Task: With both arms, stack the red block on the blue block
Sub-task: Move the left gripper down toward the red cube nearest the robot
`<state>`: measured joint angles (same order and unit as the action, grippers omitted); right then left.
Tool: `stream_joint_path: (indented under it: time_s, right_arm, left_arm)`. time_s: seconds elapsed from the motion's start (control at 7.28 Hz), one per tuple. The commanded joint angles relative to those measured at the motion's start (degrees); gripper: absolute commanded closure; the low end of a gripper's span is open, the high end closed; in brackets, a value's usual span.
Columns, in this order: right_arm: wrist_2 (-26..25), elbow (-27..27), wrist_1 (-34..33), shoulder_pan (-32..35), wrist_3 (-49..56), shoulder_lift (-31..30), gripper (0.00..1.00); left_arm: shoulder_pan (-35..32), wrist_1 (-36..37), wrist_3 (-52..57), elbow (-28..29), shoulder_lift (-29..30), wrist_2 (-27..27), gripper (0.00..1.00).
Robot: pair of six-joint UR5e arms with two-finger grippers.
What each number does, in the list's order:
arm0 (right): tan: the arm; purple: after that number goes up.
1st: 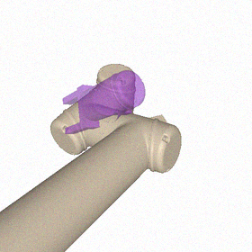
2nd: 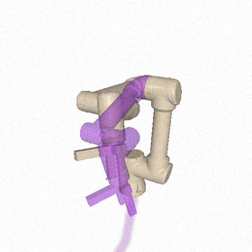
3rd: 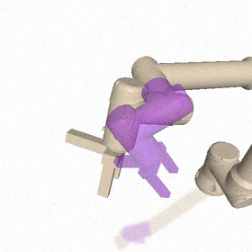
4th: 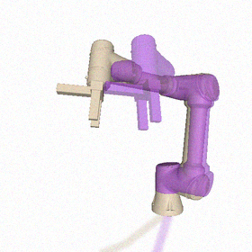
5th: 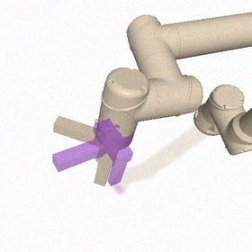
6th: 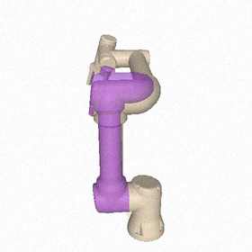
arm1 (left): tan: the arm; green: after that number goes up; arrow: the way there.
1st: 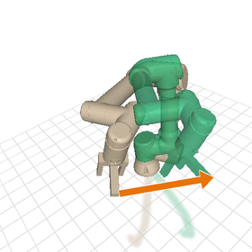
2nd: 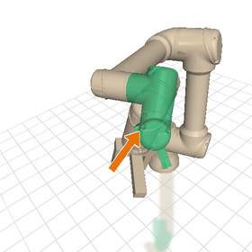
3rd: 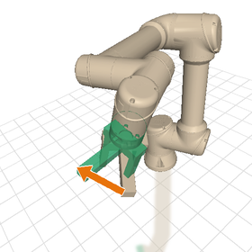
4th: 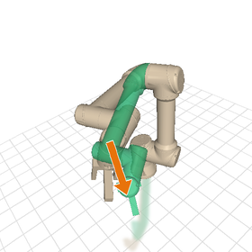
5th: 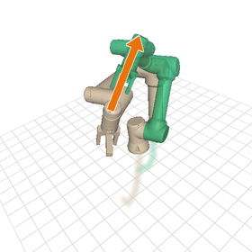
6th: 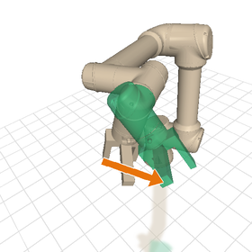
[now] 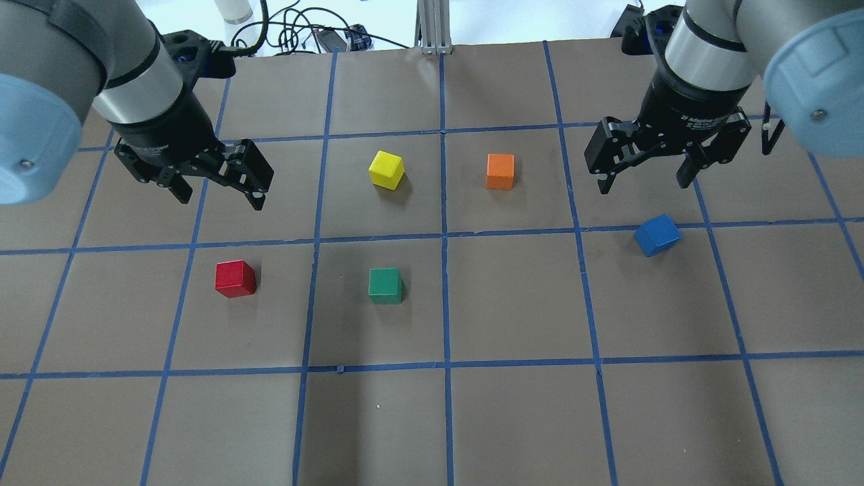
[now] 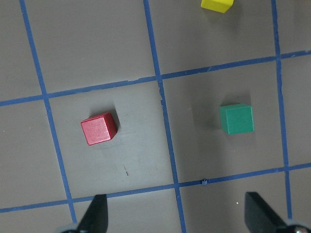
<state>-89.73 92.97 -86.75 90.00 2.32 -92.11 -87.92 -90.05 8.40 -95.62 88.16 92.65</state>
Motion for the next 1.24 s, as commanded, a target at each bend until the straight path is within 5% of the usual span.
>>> stream_joint_path:
  time_s: [0.0, 0.41, 1.1]
  right_arm:
    - [-0.18, 0.02, 0.00, 0.00, 0.05, 0.00, 0.00]
    - [-0.44, 0.37, 0.09, -0.09, 0.14, 0.00, 0.00]
    - [-0.54, 1.77, -0.26, -0.26, 0.23, -0.08, 0.00]
  left_arm:
    - [5.29, 9.93, 1.42, -5.08, 5.76, -0.08, 0.00]
    - [7.92, 17.16, 2.31, -8.69, 13.42, -0.80, 0.00]
    - [13.22, 25.35, 0.92, -17.65, 15.72, -1.33, 0.00]
